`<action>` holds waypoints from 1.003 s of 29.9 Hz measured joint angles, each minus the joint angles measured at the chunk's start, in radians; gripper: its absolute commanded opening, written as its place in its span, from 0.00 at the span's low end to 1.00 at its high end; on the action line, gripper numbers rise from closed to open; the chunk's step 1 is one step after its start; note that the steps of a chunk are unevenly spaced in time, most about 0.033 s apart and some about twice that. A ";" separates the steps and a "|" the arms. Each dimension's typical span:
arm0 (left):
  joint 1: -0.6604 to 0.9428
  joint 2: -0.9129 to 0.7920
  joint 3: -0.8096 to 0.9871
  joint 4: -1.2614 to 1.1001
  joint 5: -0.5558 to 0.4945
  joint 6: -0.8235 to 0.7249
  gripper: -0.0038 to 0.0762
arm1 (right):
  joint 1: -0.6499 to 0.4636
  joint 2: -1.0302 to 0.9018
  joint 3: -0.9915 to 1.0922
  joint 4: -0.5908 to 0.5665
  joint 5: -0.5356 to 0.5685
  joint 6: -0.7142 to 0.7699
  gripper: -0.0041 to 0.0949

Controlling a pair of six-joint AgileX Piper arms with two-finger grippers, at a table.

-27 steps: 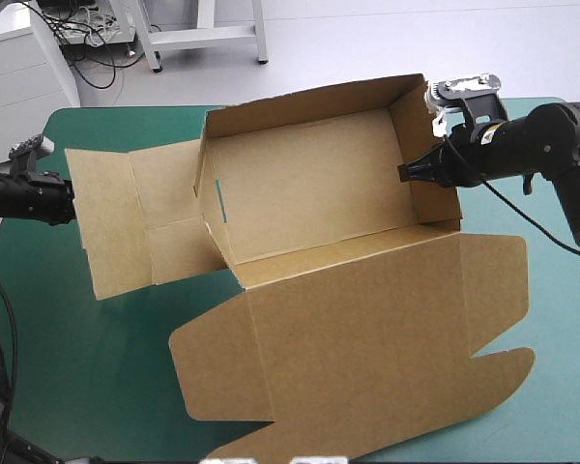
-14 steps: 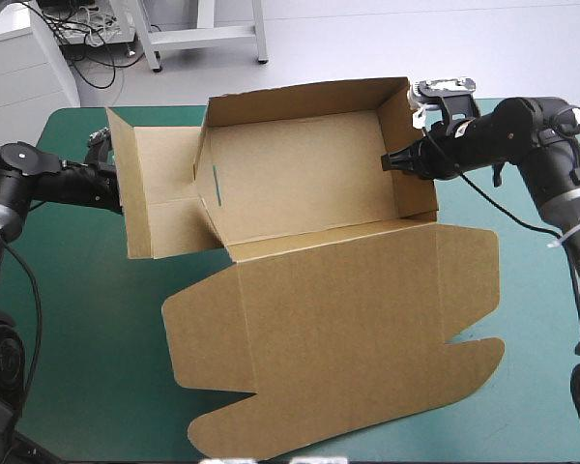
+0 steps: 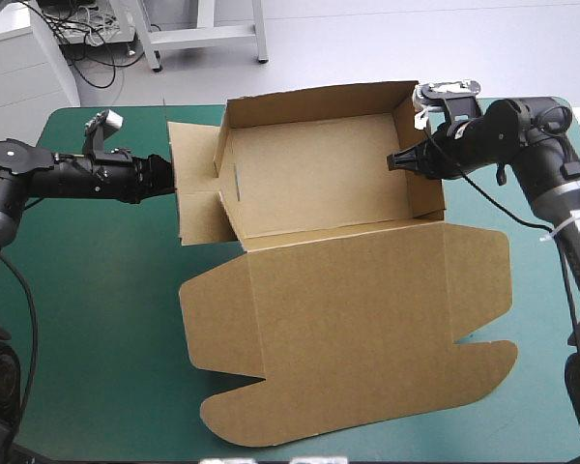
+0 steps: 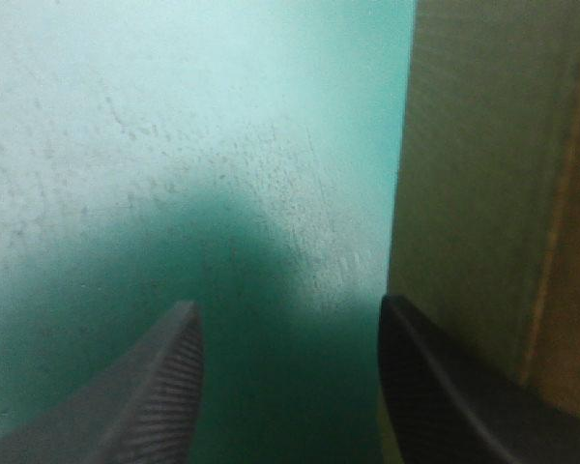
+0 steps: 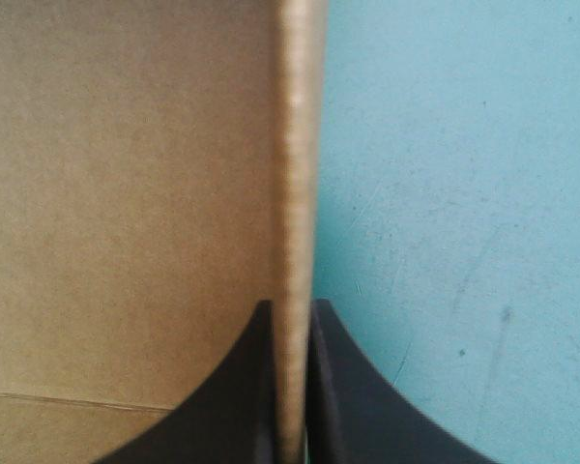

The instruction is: Fold the box

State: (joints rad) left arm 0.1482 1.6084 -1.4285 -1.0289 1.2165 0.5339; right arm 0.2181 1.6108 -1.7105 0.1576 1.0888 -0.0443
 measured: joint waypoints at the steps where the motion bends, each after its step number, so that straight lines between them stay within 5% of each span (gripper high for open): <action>1: -0.009 -0.009 0.000 0.000 0.000 0.000 0.53 | 0.000 0.000 0.000 0.000 0.000 0.001 0.02; 30: -0.160 -0.036 -0.067 -0.178 0.004 0.000 0.53 | 0.000 0.002 0.000 -0.047 0.008 0.007 0.02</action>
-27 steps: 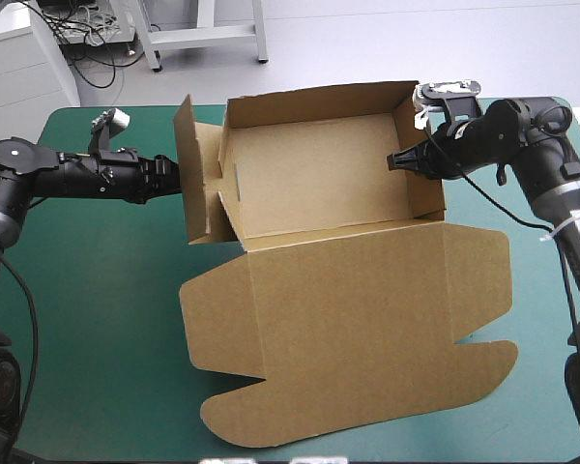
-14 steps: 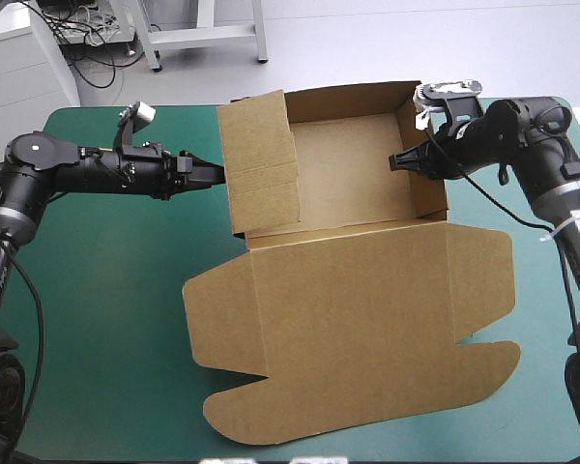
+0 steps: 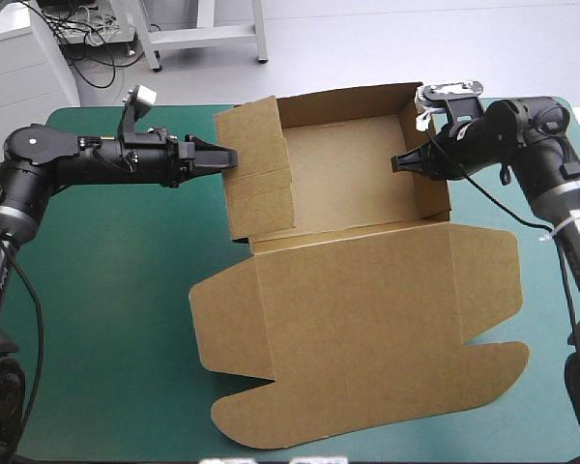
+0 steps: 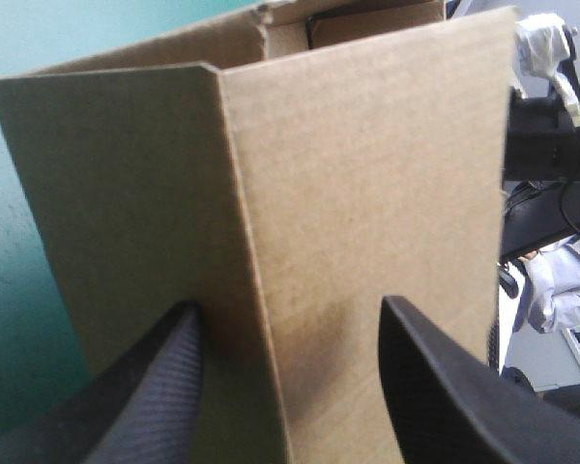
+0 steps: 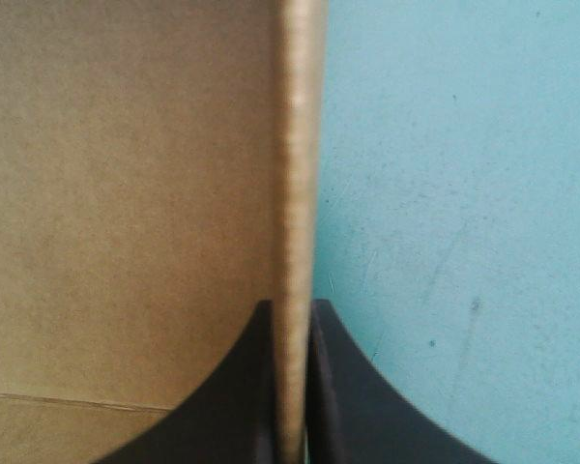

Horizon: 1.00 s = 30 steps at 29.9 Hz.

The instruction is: Fold the box

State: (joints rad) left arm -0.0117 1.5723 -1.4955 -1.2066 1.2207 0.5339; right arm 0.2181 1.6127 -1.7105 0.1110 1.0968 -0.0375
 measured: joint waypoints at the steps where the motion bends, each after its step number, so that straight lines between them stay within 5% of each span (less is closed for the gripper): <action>1: -0.005 0.000 -0.001 0.000 0.000 0.000 0.53 | 0.000 0.000 0.000 0.000 0.000 0.000 0.02; 16: -0.096 0.009 -0.023 0.211 -0.034 -0.149 0.53 | 0.019 0.001 0.000 -0.016 -0.009 0.014 0.03; 30: -0.358 0.008 -0.051 0.772 -0.240 -0.601 0.53 | 0.121 0.005 0.000 -0.180 -0.031 0.132 0.03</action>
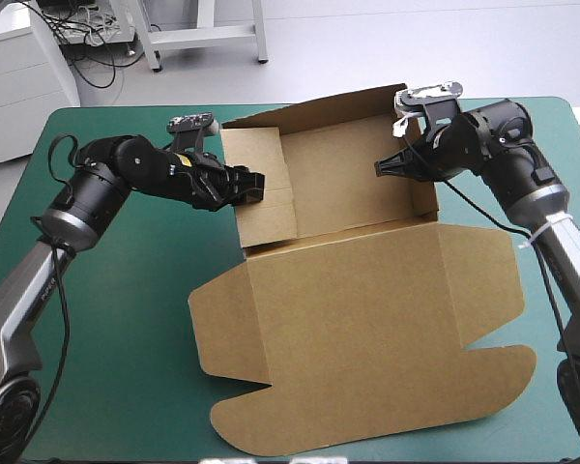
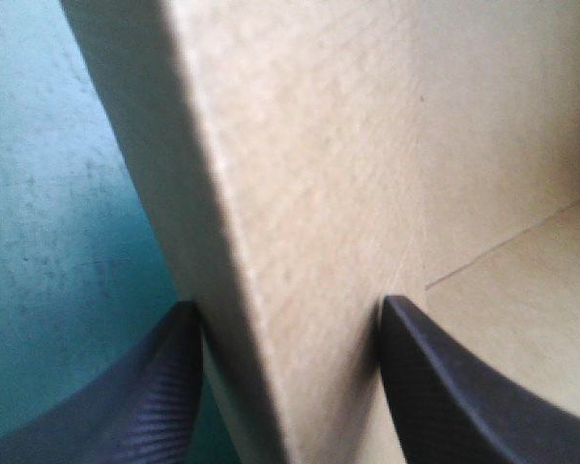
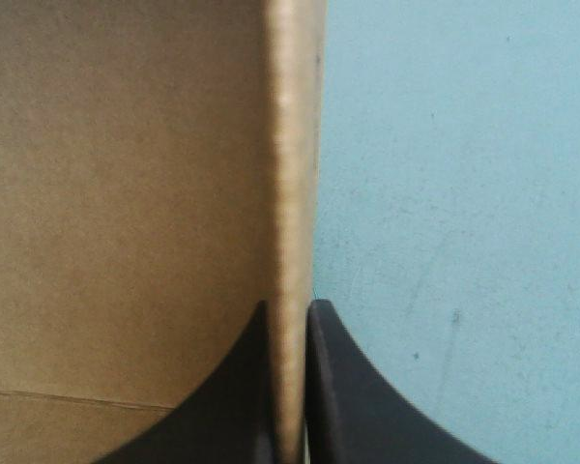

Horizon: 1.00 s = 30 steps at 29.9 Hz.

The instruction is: Fold the box

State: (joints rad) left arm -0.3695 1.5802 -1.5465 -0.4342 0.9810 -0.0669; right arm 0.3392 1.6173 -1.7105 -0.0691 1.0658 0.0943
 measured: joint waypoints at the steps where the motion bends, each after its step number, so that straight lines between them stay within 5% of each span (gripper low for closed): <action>1: -0.019 0.000 0.000 0.044 -0.014 -0.042 0.53 | 0.004 0.002 0.000 -0.002 0.000 0.004 0.03; 9: -0.095 0.000 0.000 0.248 -0.098 -0.253 0.53 | 0.048 0.003 0.000 -0.059 -0.005 0.053 0.03; 22: -0.098 0.031 -0.001 0.297 -0.125 -0.285 0.52 | 0.089 -0.036 0.000 -0.118 -0.008 0.112 0.03; 25: -0.097 0.041 -0.001 0.298 -0.128 -0.285 0.35 | 0.093 -0.045 0.000 -0.119 -0.007 0.112 0.03; 28: -0.097 0.041 -0.001 0.312 -0.128 -0.285 0.02 | 0.094 -0.047 0.000 -0.130 -0.006 0.112 0.03; 30: -0.097 0.041 -0.001 0.327 -0.129 -0.286 0.01 | 0.094 -0.047 0.000 -0.139 -0.003 0.113 0.03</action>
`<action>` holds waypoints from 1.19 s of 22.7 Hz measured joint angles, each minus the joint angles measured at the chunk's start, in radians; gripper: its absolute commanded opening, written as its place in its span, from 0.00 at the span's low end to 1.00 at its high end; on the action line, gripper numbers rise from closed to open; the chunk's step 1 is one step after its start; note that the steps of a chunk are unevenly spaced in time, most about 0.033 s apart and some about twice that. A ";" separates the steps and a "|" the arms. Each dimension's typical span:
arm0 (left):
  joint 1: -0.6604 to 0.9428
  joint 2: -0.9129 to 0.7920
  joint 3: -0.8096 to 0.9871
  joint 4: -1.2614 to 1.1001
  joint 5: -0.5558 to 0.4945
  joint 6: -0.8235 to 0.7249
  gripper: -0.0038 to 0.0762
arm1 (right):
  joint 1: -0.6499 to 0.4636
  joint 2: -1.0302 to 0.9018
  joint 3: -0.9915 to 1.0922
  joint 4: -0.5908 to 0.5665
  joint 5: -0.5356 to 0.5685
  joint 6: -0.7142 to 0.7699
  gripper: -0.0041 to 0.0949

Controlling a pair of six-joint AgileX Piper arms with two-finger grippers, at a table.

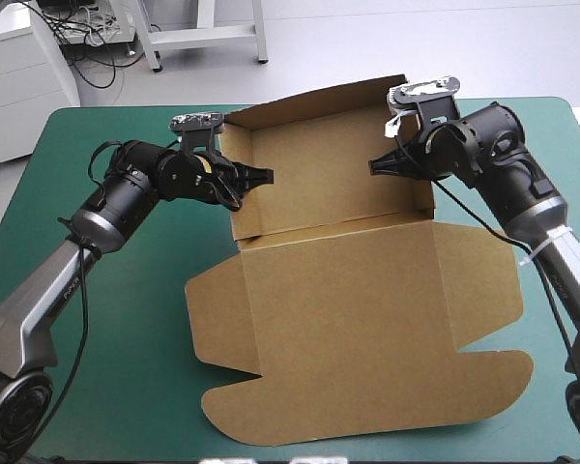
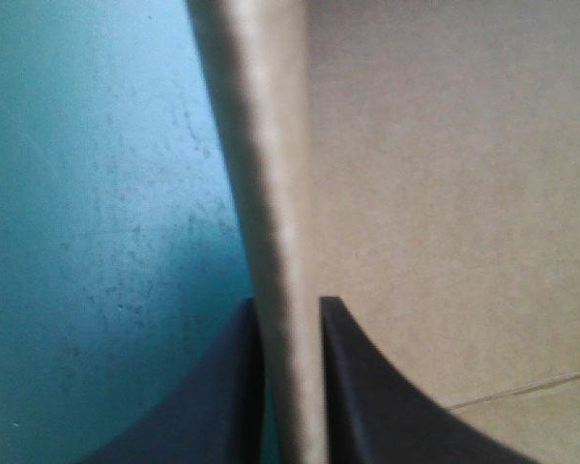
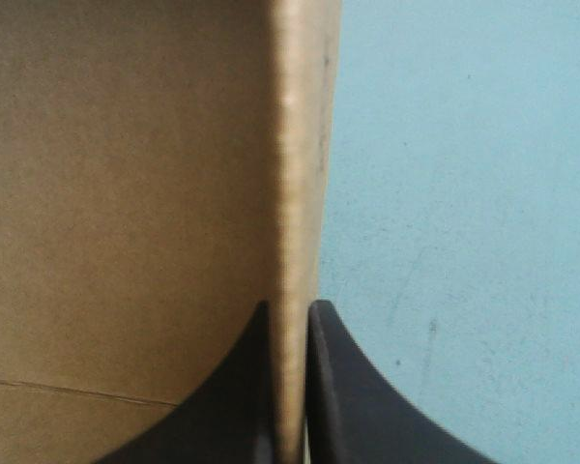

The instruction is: Fold the box

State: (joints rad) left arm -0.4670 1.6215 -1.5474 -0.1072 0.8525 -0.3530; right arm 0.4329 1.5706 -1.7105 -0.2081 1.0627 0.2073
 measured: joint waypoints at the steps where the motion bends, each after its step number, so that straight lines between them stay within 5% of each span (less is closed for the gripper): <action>1: 0.001 0.000 0.000 0.005 -0.001 -0.004 0.01 | 0.000 -0.001 0.000 -0.001 0.003 0.003 0.03; 10: 0.001 -0.015 0.000 0.052 0.000 -0.022 0.01 | 0.001 -0.009 0.000 0.006 0.007 0.032 0.03; 18: -0.006 0.161 -0.207 0.136 0.269 0.013 0.01 | -0.005 0.109 0.000 0.058 0.082 0.050 0.03; 22: -0.006 0.296 -0.300 0.149 0.392 0.031 0.01 | -0.066 0.251 0.000 0.190 0.139 -0.012 0.03; 27: -0.006 0.392 -0.315 0.132 0.399 0.032 0.01 | -0.078 0.335 0.000 0.208 0.146 -0.028 0.03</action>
State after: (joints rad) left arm -0.4732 2.0137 -1.8621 0.0248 1.2518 -0.3207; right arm 0.3549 1.9061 -1.7105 0.0000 1.2086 0.1790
